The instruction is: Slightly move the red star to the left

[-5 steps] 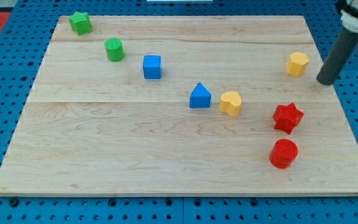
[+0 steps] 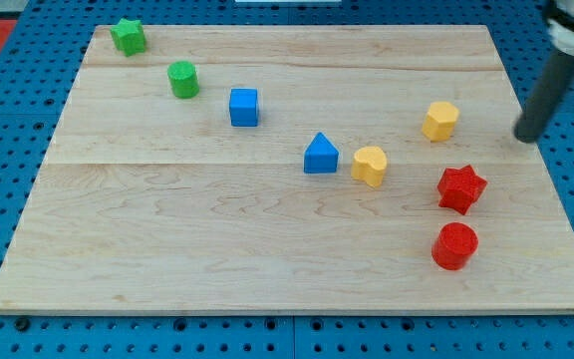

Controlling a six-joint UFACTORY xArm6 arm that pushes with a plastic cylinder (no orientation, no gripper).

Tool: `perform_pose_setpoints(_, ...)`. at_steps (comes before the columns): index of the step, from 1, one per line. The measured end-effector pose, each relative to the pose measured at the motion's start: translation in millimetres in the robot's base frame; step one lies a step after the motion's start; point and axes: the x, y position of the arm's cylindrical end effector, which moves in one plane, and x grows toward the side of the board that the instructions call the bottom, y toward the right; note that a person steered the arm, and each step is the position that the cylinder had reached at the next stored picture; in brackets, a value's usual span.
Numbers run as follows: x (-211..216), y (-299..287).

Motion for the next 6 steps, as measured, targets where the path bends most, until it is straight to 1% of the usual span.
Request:
perform_pose_setpoints(1, 60, -16)
perform_pose_setpoints(3, 62, -77)
perform_pose_setpoints(4, 62, -94)
perform_pose_setpoints(5, 51, -73)
perform_pose_setpoints(6, -10, -94)
